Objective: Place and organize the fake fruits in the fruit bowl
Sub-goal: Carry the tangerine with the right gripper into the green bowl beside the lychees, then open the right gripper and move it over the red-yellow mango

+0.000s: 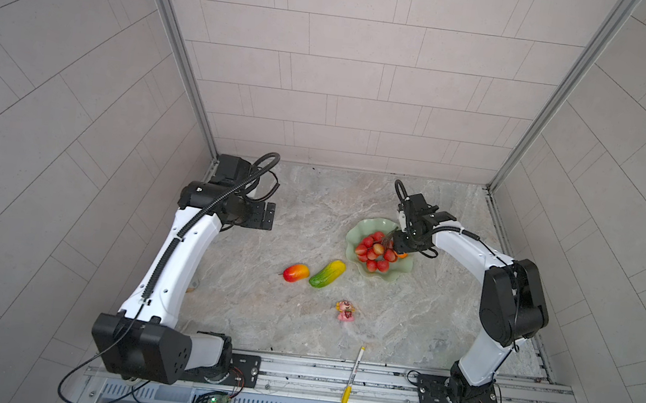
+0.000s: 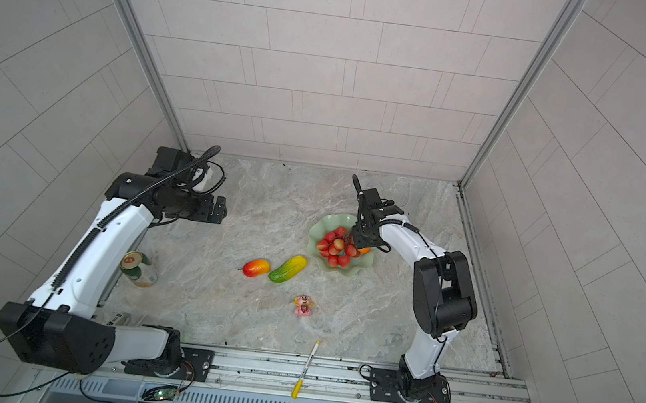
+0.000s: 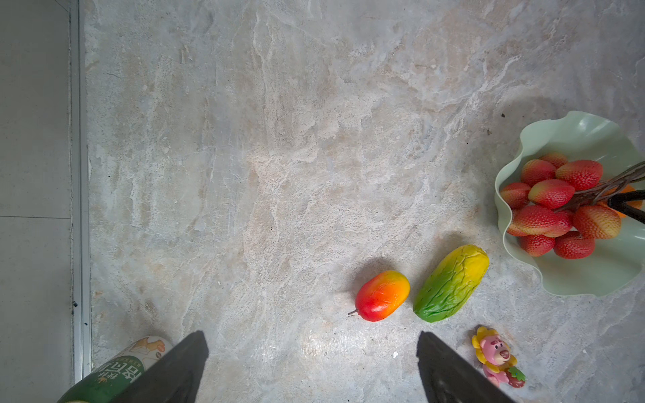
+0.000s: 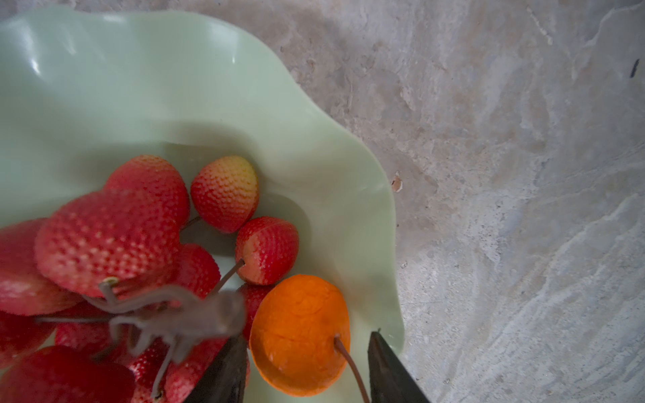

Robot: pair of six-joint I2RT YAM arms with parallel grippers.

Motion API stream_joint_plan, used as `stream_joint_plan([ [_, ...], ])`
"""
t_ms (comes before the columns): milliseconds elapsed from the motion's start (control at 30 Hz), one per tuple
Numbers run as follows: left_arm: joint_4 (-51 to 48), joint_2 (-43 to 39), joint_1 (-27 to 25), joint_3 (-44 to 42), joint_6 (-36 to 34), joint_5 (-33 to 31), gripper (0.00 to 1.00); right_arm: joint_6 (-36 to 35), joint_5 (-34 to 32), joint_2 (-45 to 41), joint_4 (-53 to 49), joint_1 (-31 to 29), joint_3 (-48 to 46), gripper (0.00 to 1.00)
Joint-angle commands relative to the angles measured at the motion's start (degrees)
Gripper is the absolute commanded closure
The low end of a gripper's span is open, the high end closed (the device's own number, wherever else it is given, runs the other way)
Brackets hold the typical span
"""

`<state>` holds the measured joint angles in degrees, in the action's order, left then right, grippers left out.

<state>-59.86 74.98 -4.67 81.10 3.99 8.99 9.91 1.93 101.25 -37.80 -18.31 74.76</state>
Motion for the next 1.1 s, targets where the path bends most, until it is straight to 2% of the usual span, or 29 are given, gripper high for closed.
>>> stream_joint_plan([
  [0,0.0,-0.1,-0.2,0.9,-0.5,0.0,0.0,-0.6,-0.3,-0.9,-2.0,0.1,0.9,0.49],
  [200,0.0,0.0,-0.3,0.7,-0.5,0.0,0.0,-1.2,-1.2,-3.7,-4.6,0.0,2.4,0.49],
  [300,0.0,0.0,-0.3,0.8,-0.5,0.1,0.0,-1.9,-2.4,-6.3,-6.6,0.0,3.4,0.45],
  [333,0.1,0.0,-0.3,0.8,-0.5,0.2,0.0,-2.1,-2.7,-7.2,-7.2,0.1,3.8,0.42],
  [467,0.2,0.1,-0.3,0.8,-0.5,0.3,0.0,-3.0,-2.9,-10.0,-9.4,0.0,5.4,0.19],
  [633,0.2,-0.1,-0.3,0.6,-0.5,0.2,0.0,-4.6,0.5,-12.4,-10.0,-2.3,6.7,0.01],
  [733,0.2,-0.1,-0.3,0.6,-0.5,0.2,0.0,-5.0,5.0,-13.0,-8.8,-5.5,7.4,0.01],
  [833,0.3,-0.2,-0.2,0.5,-0.5,0.2,0.0,-6.1,6.6,-12.2,-8.3,-10.7,9.0,0.0],
  [967,0.4,-0.4,-0.3,0.2,-0.5,0.1,0.0,-11.9,8.4,-9.5,-7.6,-17.6,10.9,0.0],
  [1067,0.5,-0.7,-0.3,0.0,-0.6,-0.3,0.0,-15.6,11.1,-6.0,-6.9,-20.0,12.0,0.0],
])
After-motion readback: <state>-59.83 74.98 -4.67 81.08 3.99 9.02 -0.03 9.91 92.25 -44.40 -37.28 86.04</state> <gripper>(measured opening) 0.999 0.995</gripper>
